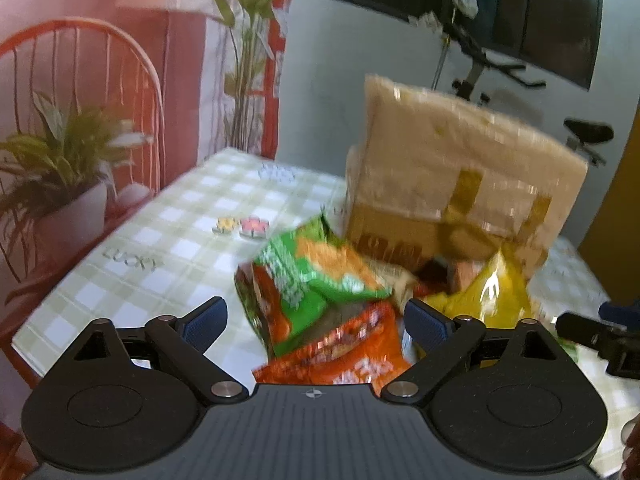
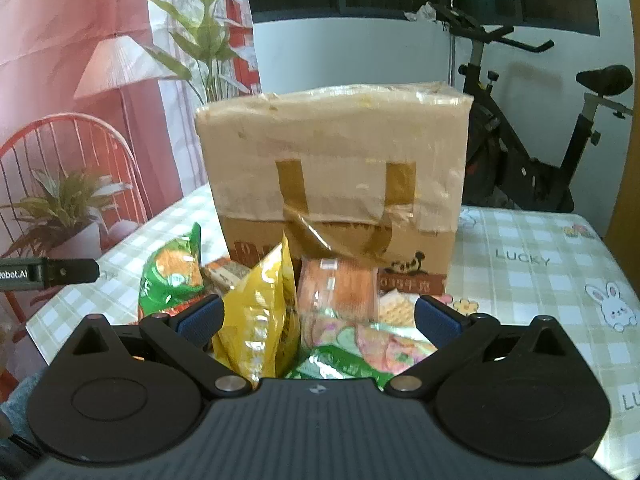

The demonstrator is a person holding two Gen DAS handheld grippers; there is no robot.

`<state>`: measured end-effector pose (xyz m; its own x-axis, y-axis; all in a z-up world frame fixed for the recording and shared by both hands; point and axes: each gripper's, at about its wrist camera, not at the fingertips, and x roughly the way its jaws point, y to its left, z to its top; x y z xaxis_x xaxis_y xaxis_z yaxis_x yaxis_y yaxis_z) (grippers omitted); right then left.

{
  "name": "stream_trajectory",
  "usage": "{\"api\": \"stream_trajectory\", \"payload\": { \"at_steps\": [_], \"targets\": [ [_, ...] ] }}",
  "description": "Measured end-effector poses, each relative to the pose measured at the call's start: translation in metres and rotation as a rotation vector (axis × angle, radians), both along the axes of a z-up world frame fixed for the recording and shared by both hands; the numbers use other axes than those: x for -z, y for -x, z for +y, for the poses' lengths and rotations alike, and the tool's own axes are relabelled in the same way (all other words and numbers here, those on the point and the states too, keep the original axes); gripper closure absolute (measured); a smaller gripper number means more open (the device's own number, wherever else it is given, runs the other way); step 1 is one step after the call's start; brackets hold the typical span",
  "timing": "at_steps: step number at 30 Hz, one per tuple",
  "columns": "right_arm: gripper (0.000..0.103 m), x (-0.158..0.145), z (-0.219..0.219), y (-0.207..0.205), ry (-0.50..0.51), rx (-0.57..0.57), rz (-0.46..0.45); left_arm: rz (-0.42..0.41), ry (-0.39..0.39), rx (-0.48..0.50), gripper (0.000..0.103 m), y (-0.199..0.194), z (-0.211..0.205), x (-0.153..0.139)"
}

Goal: Organize snacks
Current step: 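Grasp the orange chip bag with the left gripper while the right gripper grasps the yellow bag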

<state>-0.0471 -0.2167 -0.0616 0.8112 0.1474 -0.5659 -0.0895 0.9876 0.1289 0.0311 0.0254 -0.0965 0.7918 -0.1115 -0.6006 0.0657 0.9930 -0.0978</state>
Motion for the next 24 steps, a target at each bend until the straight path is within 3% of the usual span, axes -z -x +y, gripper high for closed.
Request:
{"api": "stream_trajectory", "payload": {
  "at_steps": [4,17,24],
  "targets": [
    [0.000,0.009,0.000,0.000,-0.008,-0.006,0.025,0.080,0.032,0.018,0.015,-0.007,-0.002,0.020],
    [0.000,0.016,-0.005,0.000,-0.025,0.004,0.045,0.181,0.104,0.014,0.014,-0.016,-0.002,0.047],
    [0.000,0.021,-0.003,-0.001,-0.012,0.000,0.054,0.173,0.148,-0.023,0.012,-0.025,-0.005,0.064]
  ]
}}
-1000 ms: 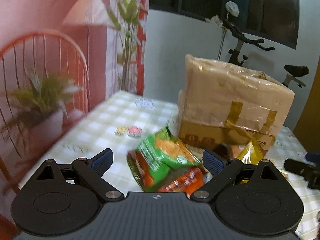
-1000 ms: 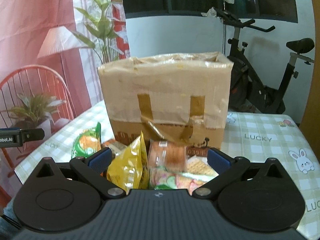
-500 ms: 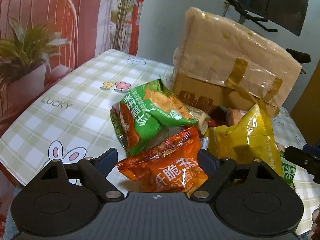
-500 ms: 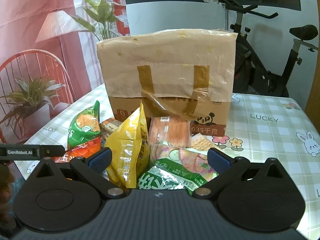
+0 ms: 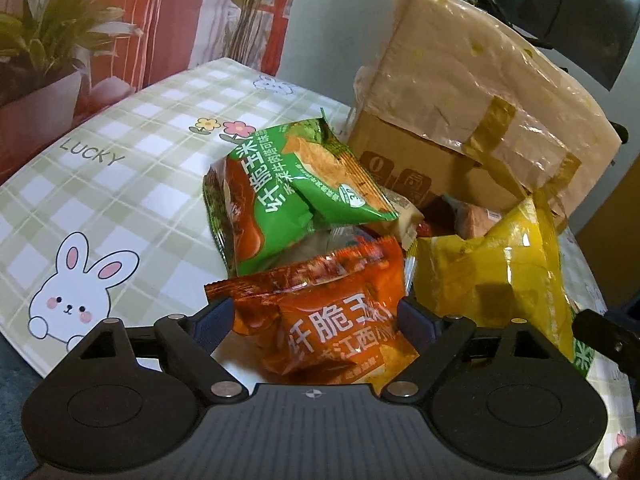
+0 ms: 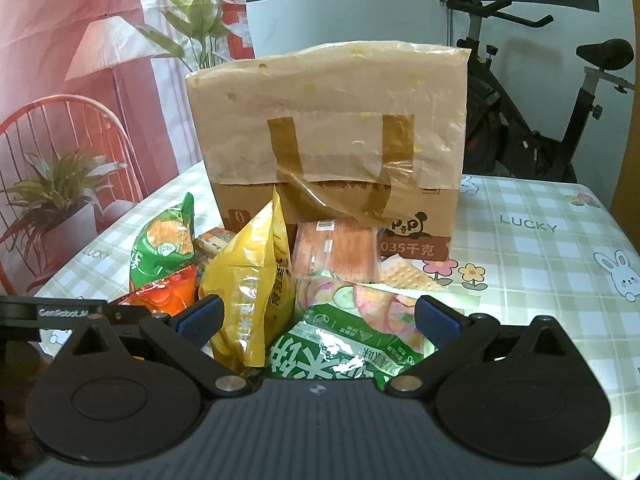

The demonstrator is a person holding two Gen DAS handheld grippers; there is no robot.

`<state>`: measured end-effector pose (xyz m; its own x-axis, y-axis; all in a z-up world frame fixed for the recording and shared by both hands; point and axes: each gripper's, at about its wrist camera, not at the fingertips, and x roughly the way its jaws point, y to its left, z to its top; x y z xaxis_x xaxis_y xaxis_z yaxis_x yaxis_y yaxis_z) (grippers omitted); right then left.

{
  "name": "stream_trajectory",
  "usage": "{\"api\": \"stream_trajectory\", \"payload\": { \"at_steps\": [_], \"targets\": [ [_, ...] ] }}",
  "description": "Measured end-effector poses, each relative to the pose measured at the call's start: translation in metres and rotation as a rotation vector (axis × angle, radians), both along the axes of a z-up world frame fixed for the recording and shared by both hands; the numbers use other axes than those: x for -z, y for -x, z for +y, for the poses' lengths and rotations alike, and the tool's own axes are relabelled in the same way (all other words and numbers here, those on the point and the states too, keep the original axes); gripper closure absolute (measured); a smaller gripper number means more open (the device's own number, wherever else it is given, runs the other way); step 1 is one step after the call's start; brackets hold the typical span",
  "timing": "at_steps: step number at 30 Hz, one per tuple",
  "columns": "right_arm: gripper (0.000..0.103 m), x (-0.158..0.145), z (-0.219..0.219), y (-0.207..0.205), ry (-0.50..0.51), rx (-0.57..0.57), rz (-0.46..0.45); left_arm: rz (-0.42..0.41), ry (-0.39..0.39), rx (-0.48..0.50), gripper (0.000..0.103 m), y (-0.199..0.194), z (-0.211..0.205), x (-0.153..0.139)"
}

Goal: Organize snacks
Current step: 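Grasp the orange chip bag with the left gripper while the right gripper grasps the yellow bag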

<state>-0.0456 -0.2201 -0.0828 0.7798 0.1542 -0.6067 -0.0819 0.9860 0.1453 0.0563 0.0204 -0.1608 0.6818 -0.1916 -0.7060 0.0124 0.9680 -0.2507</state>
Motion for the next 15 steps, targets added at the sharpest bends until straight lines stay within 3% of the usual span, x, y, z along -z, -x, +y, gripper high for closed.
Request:
{"api": "stream_trajectory", "payload": {
  "at_steps": [1,4,7,8,9,13,15],
  "targets": [
    [0.000,0.000,0.000,0.000,0.003,-0.001,0.001,0.001,-0.002,0.006,0.010,-0.001,-0.002,0.003],
    [0.000,0.001,0.001,0.000,0.015,-0.001,-0.002,0.107,0.037,0.044,0.010,-0.010,-0.006,0.020],
    [0.000,0.001,0.001,0.000,0.027,0.002,-0.006,0.094,0.035,0.048,0.012,-0.009,-0.007,0.022],
    [0.000,0.002,0.001,0.000,0.029,0.004,-0.007,0.092,0.047,0.051,0.020,-0.009,-0.006,0.022],
    [0.000,0.002,0.000,0.000,0.030,0.006,-0.006,0.088,0.056,0.055,0.021,-0.008,-0.005,0.021],
    [0.000,0.000,0.001,0.001,0.032,0.005,-0.016,0.056,0.002,0.046,0.026,-0.002,-0.002,0.013],
    [0.000,0.000,0.003,0.003,0.038,-0.001,-0.025,0.021,0.013,0.034,0.026,0.003,0.003,0.004]
  ]
}}
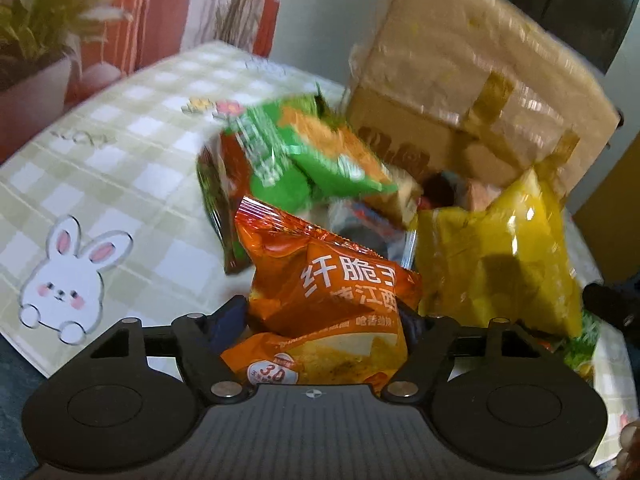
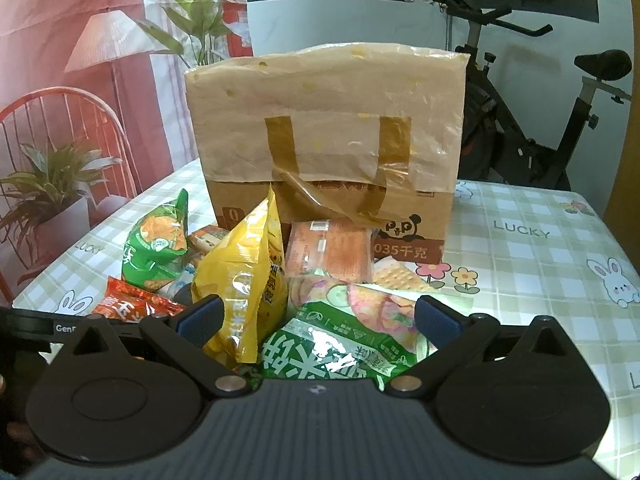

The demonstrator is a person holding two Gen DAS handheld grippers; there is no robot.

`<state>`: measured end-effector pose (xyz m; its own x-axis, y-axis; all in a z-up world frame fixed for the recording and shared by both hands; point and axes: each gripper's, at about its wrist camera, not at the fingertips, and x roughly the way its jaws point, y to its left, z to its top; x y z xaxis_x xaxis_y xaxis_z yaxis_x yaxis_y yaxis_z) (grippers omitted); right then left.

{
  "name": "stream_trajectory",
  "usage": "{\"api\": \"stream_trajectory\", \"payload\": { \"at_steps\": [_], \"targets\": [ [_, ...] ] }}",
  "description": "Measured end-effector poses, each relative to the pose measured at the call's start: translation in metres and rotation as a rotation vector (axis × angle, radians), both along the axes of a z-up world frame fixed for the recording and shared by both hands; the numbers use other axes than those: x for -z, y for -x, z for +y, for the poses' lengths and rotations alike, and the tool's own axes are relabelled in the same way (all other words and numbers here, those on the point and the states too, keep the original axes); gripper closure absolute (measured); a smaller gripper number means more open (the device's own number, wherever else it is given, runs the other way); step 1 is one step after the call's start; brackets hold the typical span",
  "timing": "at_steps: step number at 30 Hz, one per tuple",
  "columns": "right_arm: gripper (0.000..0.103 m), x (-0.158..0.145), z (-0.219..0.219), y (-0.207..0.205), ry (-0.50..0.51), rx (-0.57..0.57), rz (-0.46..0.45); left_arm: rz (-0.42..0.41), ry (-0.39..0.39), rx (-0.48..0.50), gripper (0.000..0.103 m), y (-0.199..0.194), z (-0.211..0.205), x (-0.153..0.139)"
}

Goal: Organize snacks
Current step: 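Grasp the orange chip bag with the left gripper while the right gripper grasps the yellow bag, then lift the orange bag with the left gripper while the right gripper lifts the yellow bag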

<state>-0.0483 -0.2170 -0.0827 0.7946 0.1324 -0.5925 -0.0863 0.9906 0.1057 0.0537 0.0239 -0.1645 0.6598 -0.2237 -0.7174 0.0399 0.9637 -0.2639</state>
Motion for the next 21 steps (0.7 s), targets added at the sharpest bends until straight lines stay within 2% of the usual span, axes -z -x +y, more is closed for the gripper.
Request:
{"api": "stream_trajectory", "payload": {
  "at_steps": [5,10,15,21],
  "targets": [
    [0.001,-0.003,0.007,0.001,0.022,-0.027,-0.028,-0.126,-0.033,-0.036,0.027,0.010,0.004,-0.027],
    [0.003,-0.009,0.022,-0.004,0.053,-0.100,-0.063,-0.200,-0.049,-0.076,0.026,0.017,0.008,-0.044],
    [0.012,-0.011,0.044,-0.023,0.090,-0.196,-0.074,-0.226,-0.054,-0.113,0.026,0.017,0.013,-0.046],
    [0.027,0.007,0.063,-0.049,0.124,-0.232,-0.002,-0.234,-0.051,-0.135,0.026,0.020,0.025,-0.047]
  ]
}}
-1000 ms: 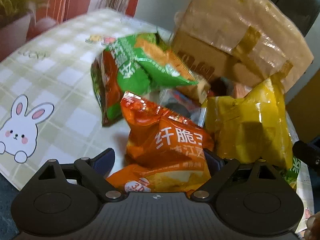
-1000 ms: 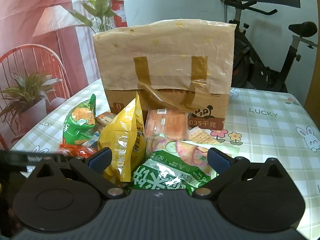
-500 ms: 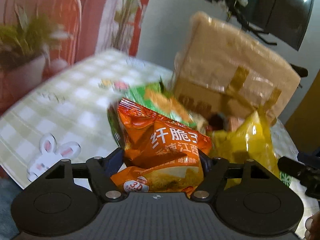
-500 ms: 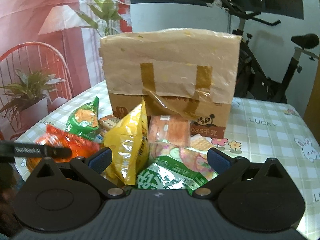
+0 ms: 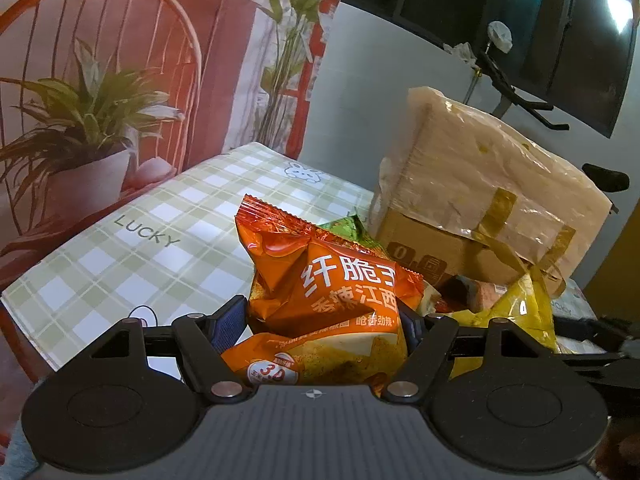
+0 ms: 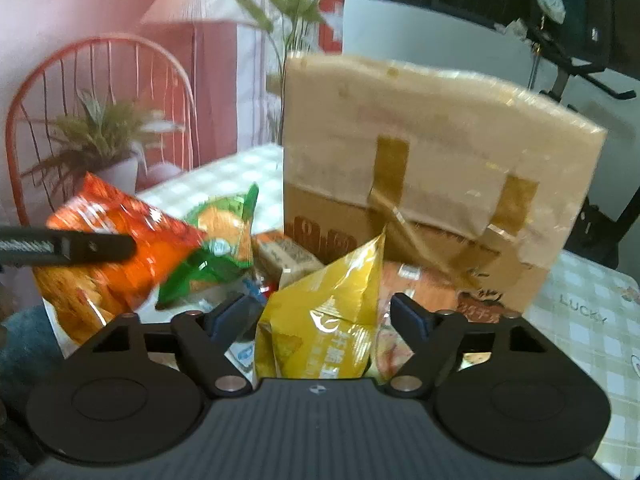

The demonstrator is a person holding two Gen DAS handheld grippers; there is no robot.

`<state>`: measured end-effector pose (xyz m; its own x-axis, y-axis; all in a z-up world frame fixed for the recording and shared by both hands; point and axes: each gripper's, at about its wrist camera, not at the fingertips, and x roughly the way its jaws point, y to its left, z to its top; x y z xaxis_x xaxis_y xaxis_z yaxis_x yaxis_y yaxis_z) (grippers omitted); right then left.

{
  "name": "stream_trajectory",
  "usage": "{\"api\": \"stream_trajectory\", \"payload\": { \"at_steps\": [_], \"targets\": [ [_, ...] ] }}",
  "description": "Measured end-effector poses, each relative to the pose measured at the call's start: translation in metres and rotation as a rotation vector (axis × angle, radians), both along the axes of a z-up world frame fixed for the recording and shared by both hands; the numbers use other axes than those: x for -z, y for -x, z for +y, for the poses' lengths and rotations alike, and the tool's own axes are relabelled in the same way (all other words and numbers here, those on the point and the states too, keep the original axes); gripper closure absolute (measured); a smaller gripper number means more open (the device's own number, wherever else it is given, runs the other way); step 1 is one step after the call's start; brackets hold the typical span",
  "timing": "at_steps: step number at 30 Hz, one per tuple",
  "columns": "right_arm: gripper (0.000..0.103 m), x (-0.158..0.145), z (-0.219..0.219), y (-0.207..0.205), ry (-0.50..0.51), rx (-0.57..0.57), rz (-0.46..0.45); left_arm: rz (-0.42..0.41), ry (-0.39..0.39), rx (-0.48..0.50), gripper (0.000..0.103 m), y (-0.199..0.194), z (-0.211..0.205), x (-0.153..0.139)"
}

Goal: Organize snacks
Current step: 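Lift the orange bag with the left gripper while the right gripper lifts the yellow bag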

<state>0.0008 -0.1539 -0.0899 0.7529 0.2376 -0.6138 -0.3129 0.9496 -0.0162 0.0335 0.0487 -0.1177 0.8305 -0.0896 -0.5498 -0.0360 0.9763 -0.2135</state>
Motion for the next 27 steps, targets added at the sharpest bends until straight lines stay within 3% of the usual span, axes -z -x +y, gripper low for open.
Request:
{"api": "stream_trajectory", "payload": {
  "at_steps": [2,12,16,27],
  "targets": [
    [0.033,0.007,0.002,-0.004,-0.003,0.006,0.021,-0.002,-0.005,-0.001,0.026,-0.001,0.001,0.001],
    [0.033,0.015,-0.003,0.001,-0.032,0.032,0.013,0.009,-0.022,0.008,0.026,-0.002,-0.002,0.007],
    [0.041,0.013,-0.010,0.008,-0.070,0.039,0.001,0.010,-0.023,0.004,0.026,-0.004,-0.002,0.008],
    [0.046,-0.005,-0.030,0.032,-0.167,0.082,-0.109,-0.002,-0.036,0.021,0.026,-0.002,-0.005,0.008]
  ]
}}
